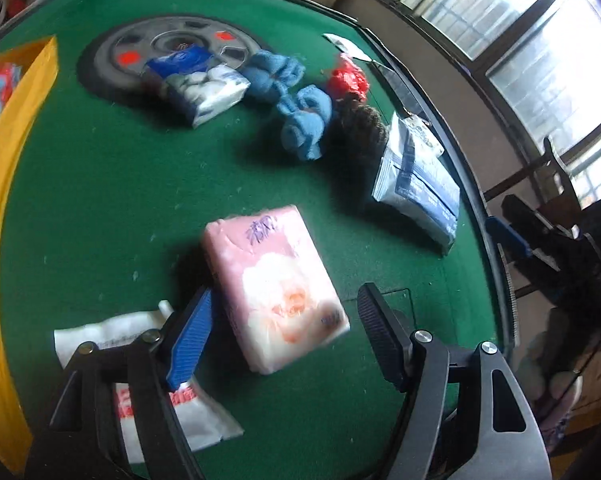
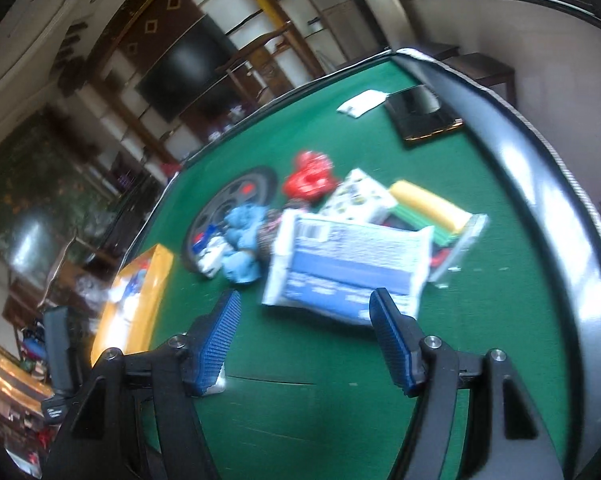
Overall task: Organize soft objects
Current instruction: 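Grasp the pink tissue pack with the left gripper while the right grasps the white paper bag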
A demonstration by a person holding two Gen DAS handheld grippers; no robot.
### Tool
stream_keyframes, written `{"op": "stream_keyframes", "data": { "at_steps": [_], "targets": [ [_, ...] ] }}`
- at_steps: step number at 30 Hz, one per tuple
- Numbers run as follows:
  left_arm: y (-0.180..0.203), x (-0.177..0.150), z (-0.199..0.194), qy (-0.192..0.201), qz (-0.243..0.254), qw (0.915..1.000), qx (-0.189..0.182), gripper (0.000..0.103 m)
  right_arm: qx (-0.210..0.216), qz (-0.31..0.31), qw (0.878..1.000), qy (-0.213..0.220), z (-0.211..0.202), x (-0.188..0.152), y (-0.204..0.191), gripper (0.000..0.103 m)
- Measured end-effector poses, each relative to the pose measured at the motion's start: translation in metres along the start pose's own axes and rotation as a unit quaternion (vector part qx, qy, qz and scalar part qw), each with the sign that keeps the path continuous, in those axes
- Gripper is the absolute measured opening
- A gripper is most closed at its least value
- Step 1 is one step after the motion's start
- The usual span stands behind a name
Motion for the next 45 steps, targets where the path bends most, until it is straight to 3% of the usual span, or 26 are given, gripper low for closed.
{"op": "stream_keyframes", "data": {
  "at_steps": [3,6,7,8,11,13,16,18,22,26,29,33,37,39,40,42,43,45],
  "targets": [
    [0.018,0.005,0.012,-0.015,0.041,0.9987,0.028,0.072,-0.003,0.01,1.0,0.007,-0.007,0.001,0.016,0.062],
    [0.033,0.007,0.023,-0.004,0.094,0.9938,0.059,0.071,-0.004,0.018,1.0,0.008,-0.011,0.003,0.028,0.063],
    [0.036,0.007,0.024,0.002,0.108,0.9923,0.062,0.066,-0.003,0.02,1.0,0.008,-0.01,0.001,0.03,0.063],
    [0.037,0.006,0.023,0.008,0.115,0.9914,0.06,0.049,-0.001,0.021,1.0,0.006,-0.009,0.001,0.031,0.063],
    [0.024,0.006,0.012,0.001,0.08,0.9967,0.005,0.049,0.001,0.022,1.0,0.004,-0.008,0.001,0.034,0.063],
    [0.013,0.006,-0.006,0.02,0.058,0.9977,-0.026,0.049,-0.002,0.019,1.0,0.003,-0.007,0.002,0.034,0.063],
    [-0.005,0.005,-0.04,0.053,0.024,0.9948,-0.084,0.049,-0.002,0.019,1.0,0.001,-0.006,0.001,0.033,0.063],
    [-0.018,0.004,-0.064,0.079,0.003,0.9918,-0.101,0.049,0.001,0.019,1.0,-0.004,-0.003,0.0,0.03,0.063],
    [-0.053,0.003,-0.111,0.128,-0.038,0.9849,-0.11,0.049,0.023,-0.007,0.999,-0.033,0.009,-0.015,-0.004,0.064],
    [-0.092,-0.007,-0.148,0.168,-0.067,0.9799,-0.084,0.049,0.051,-0.066,0.991,-0.108,0.046,-0.055,-0.069,0.064],
    [-0.12,-0.02,-0.17,0.188,-0.088,0.9752,-0.076,0.049,0.054,-0.115,0.977,-0.173,0.082,-0.092,-0.123,0.064],
    [-0.152,-0.035,-0.185,0.206,-0.114,0.9691,-0.073,0.049,0.007,-0.202,0.96,-0.192,0.107,-0.123,-0.18,0.066],
    [-0.176,-0.046,-0.185,0.218,-0.137,0.9629,-0.08,0.049,-0.038,-0.263,0.942,-0.204,0.123,-0.144,-0.217,0.089],
    [-0.187,-0.049,-0.186,0.224,-0.147,0.9595,-0.086,0.049,-0.075,-0.307,0.927,-0.203,0.133,-0.158,-0.233,0.094],
    [-0.191,-0.049,-0.186,0.227,-0.15,0.9581,-0.089,0.049,-0.086,-0.327,0.921,-0.196,0.136,-0.165,-0.238,0.094],
    [-0.197,-0.053,-0.188,0.233,-0.157,0.9552,-0.093,0.049,-0.076,-0.329,0.921,-0.195,0.136,-0.167,-0.242,0.076],
    [-0.2,-0.055,-0.189,0.235,-0.16,0.954,-0.094,0.049,-0.077,-0.329,0.921,-0.193,0.134,-0.165,-0.241,0.052],
    [-0.211,-0.059,-0.192,0.242,-0.167,0.951,-0.096,0.049,-0.061,-0.308,0.927,-0.204,0.129,-0.156,-0.237,0.049]
  ]
}}
Point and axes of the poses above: each gripper's, at about its wrist camera, not at the fingertips, and z roughly the way its jaws point, y to its right, x to its top, the point moved 2 cm from there along z, roughly the way its jaws point, and after that the axes turned 1 degree about -z, right-handed, at the moved point
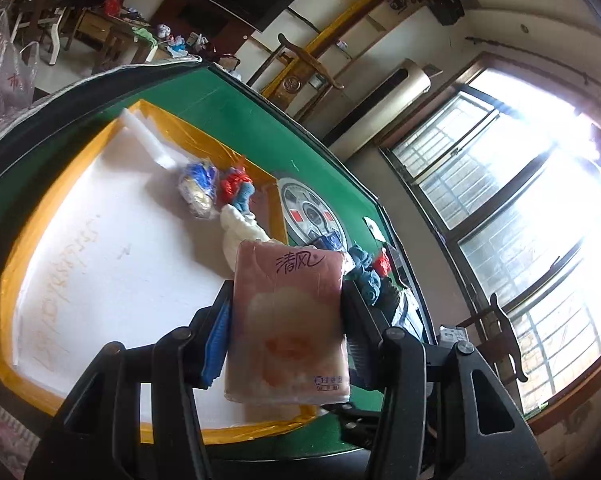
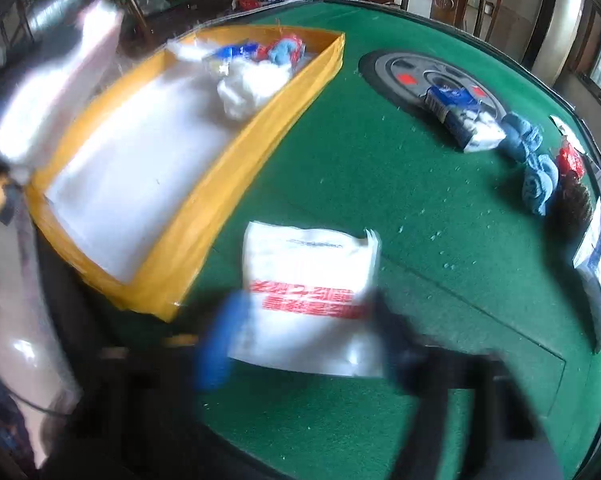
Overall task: Organize soft objects
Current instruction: 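Grasp the pink tissue pack with the left gripper while the right grasps the white paper bag, then carry both held items into the tray and open both grippers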
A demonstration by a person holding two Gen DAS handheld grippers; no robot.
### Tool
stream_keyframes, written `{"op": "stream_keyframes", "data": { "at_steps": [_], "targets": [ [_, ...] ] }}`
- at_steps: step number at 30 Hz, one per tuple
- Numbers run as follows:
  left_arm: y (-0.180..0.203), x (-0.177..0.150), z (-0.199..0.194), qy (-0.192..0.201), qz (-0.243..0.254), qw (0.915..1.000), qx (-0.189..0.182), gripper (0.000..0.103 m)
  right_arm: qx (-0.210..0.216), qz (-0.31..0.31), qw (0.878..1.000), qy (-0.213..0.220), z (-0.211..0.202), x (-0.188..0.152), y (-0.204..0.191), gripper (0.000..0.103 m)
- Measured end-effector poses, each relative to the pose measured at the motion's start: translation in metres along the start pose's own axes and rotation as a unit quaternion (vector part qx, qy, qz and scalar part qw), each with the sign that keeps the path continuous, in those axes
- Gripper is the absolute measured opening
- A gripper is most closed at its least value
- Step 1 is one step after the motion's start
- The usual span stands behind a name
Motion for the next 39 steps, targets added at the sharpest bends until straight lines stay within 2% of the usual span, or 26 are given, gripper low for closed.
{"op": "stream_keyframes", "data": {
  "at_steps": [2,6,12,19,23,26,28,30,34,39],
  "targets": [
    [-0.007,0.001,-0.005,0.008,-0.007,0.9999,0.0,0.049,-0.007,0.006,1.0,0.0,-0.003,-0.001,0.002,0.048],
    [-0.021,0.005,-0.013,0.016,-0.018,0.9997,0.01,0.049,0.016,0.03,0.999,0.013,-0.017,-0.004,0.006,0.047],
    [-0.031,0.021,-0.01,0.012,-0.005,0.9985,0.054,0.049,0.028,0.043,0.997,0.059,-0.049,0.013,0.013,0.047],
    [-0.044,0.056,0.029,-0.03,0.017,0.9917,0.124,0.049,0.044,0.036,0.995,0.085,-0.063,0.035,0.005,0.048],
    [-0.055,0.066,0.062,-0.067,0.022,0.9835,0.167,0.05,0.062,0.016,0.994,0.089,-0.061,0.052,-0.014,0.048],
    [-0.067,0.068,0.079,-0.092,0.004,0.9771,0.191,0.054,0.07,-0.007,0.994,0.085,-0.054,0.066,-0.033,0.048],
    [-0.073,0.071,0.083,-0.102,-0.015,0.9757,0.193,0.055,0.075,-0.017,0.994,0.081,-0.046,0.074,-0.044,0.048],
    [-0.076,0.072,0.079,-0.099,-0.031,0.9782,0.18,0.057,0.091,-0.03,0.993,0.07,-0.036,0.083,-0.056,0.048],
    [-0.072,0.072,0.054,-0.066,-0.043,0.9844,0.157,0.058,0.103,-0.052,0.992,0.044,-0.015,0.092,-0.078,0.048],
    [-0.058,0.065,0.007,-0.014,-0.035,0.9908,0.13,0.064,0.096,-0.071,0.993,0.007,0.019,0.102,-0.097,0.048]
  ]
}}
Point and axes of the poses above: each gripper's, at about its wrist camera, not at the fingertips, and z roughly the way its jaws point, y to its right, x to its top, the point moved 2 cm from there along z, roughly the way its jaws point, and after that the axes turned 1 degree about -z, right-handed, at the moved point
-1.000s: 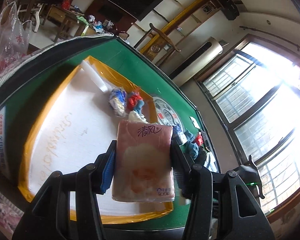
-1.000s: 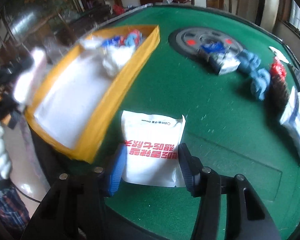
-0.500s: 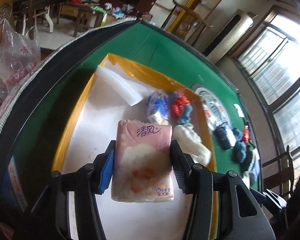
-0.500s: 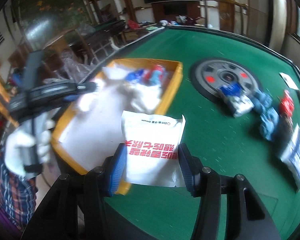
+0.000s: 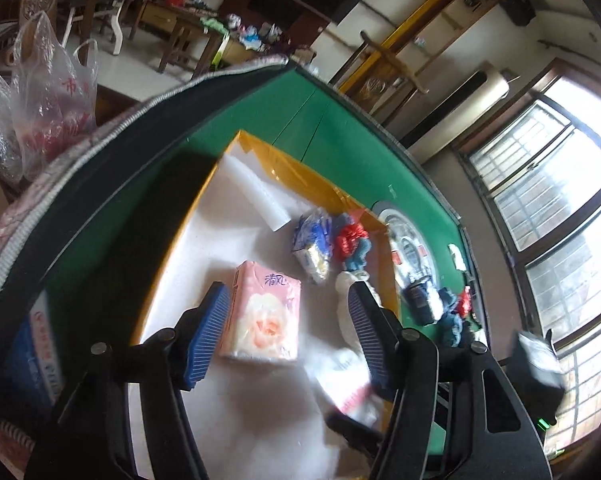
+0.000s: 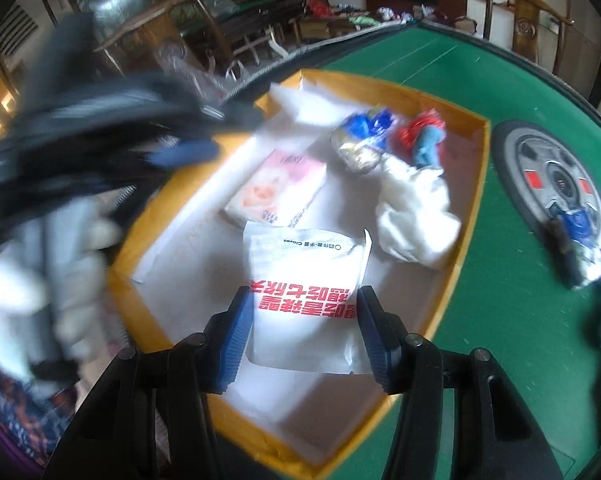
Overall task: Organize soft objects
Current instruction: 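Carry both held items into the tray and open both grippers, then grasp the blue floral tissue pack with the left gripper while the right reaches to the light blue cloth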
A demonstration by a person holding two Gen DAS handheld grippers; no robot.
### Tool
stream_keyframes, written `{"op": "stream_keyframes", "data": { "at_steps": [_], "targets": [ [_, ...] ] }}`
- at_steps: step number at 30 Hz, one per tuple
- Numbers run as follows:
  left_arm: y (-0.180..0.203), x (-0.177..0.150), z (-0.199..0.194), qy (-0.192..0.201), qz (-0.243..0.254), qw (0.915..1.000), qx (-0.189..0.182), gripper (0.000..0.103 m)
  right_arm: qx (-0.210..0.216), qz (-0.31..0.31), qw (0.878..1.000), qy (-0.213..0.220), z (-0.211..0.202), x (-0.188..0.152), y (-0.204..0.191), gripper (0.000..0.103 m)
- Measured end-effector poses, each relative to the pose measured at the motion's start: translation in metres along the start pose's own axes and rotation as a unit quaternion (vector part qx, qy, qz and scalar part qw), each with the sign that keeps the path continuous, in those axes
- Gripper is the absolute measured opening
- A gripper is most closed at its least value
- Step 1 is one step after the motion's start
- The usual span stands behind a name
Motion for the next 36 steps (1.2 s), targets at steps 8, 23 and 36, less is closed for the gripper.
{"op": "stream_keyframes", "data": {
  "at_steps": [8,23,36],
  "targets": [
    [-0.019,-0.017,-0.03,0.021,-0.028,0.9992,-0.017,0.067,-0.061,0.001,0.998,-0.015,0.043,0.028,0.016,0.054],
    [0.024,-0.053,-0.028,0.035,0.006,0.998,-0.053,0.069,-0.05,0.062,0.988,0.129,-0.062,-0.009,0.072,0.065],
    [0.126,-0.105,0.02,-0.052,0.107,0.9878,-0.101,0.069,-0.195,0.206,0.928,0.243,-0.155,-0.096,0.224,0.102]
  ]
}}
Point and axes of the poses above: each gripper's, at about its wrist camera, not at the fingertips, and z roughly the way its jaws point, y to its right, x to its top, the point moved 2 cm from there along z, roughly the way its jaws point, and after that the axes turned 1 degree about -z, right-handed, at the moved point
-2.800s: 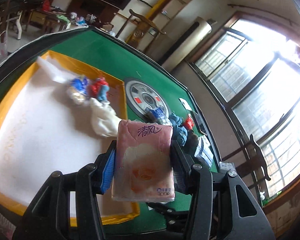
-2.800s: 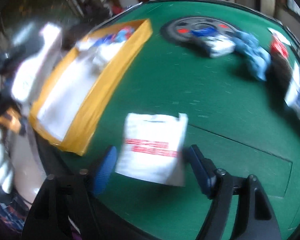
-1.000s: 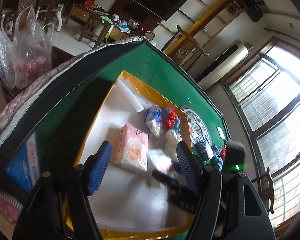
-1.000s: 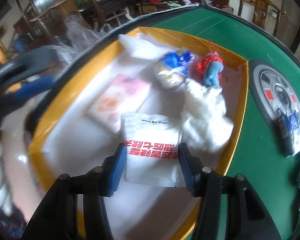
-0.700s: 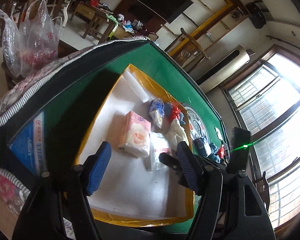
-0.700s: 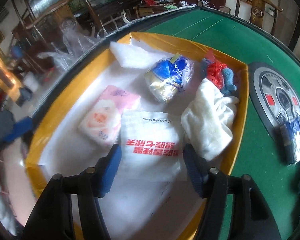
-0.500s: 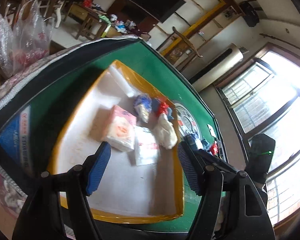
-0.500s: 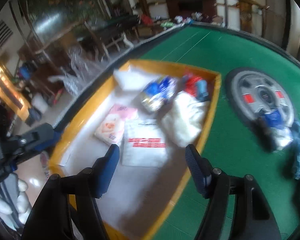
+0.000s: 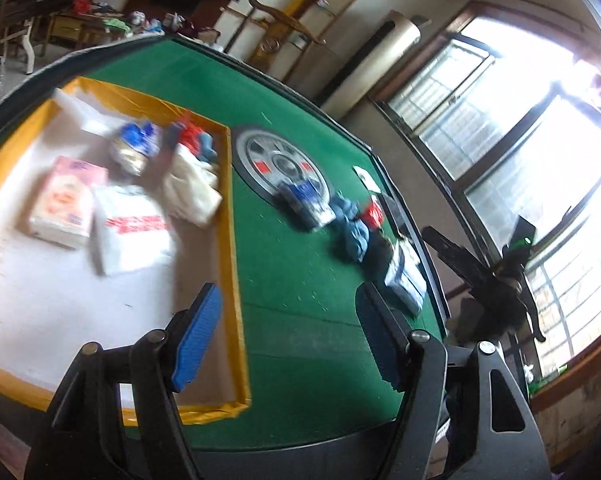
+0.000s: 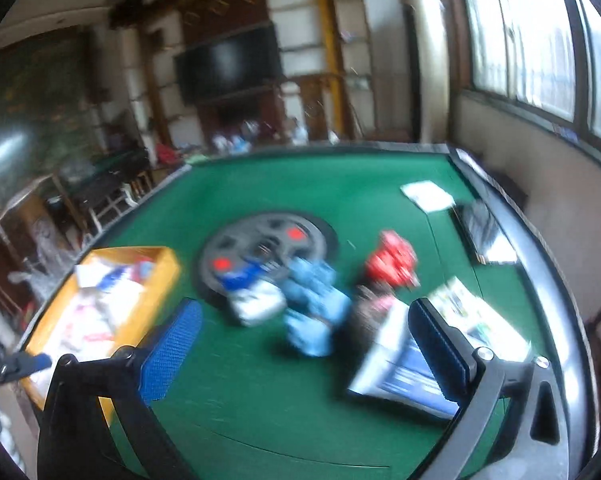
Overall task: Organize soft objects
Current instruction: 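Grasp the blue floral tissue pack with the left gripper while the right reaches to the light blue cloth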
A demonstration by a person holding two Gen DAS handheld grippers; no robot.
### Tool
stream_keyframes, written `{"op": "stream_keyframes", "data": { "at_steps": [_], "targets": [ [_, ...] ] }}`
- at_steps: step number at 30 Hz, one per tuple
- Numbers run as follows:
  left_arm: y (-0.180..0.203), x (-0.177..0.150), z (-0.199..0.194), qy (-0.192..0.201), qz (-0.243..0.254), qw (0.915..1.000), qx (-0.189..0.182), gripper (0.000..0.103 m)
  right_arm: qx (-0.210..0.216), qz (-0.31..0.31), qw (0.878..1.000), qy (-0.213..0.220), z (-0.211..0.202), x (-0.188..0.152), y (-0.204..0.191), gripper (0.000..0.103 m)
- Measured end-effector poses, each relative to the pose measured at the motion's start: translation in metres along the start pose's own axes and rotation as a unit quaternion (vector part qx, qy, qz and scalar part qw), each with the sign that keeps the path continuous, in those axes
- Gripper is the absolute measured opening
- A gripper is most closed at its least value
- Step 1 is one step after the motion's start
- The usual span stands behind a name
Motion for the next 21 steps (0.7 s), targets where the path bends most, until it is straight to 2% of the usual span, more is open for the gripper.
{"op": "stream_keyframes", "data": {
  "at_steps": [3,10,12,14,18,21],
  "targets": [
    [0.019,-0.003,0.009,-0.014,0.011,0.9998,0.005,0.069,0.0,0.038,0.999,-0.012,0.017,-0.005,0.027,0.102],
    [0.054,0.017,0.046,-0.034,0.03,0.9985,0.03,0.069,-0.006,0.073,0.997,0.022,0.032,-0.006,0.068,0.102],
    [0.06,0.027,0.073,-0.045,0.015,0.998,0.041,0.069,-0.003,0.087,0.996,0.027,0.035,-0.015,0.076,0.102],
    [0.062,0.037,0.098,-0.053,-0.002,0.9977,0.043,0.069,0.012,0.101,0.995,0.003,0.039,-0.018,0.08,0.102],
    [0.061,0.06,0.149,-0.054,-0.035,0.9921,0.108,0.068,0.024,0.1,0.995,0.013,0.031,-0.018,0.083,0.102],
    [0.057,0.071,0.179,-0.055,-0.064,0.9878,0.131,0.068,0.03,0.096,0.995,0.021,0.026,-0.017,0.084,0.102]
  ]
}}
Point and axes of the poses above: each gripper's, at about its wrist camera, not at the fingertips, and z roughly the way its jaws point, y to its right, x to its top, the point moved 2 cm from there along z, roughly the way its jaws point, and after that the axes turned 1 degree about -z, right-handed, at the moved point
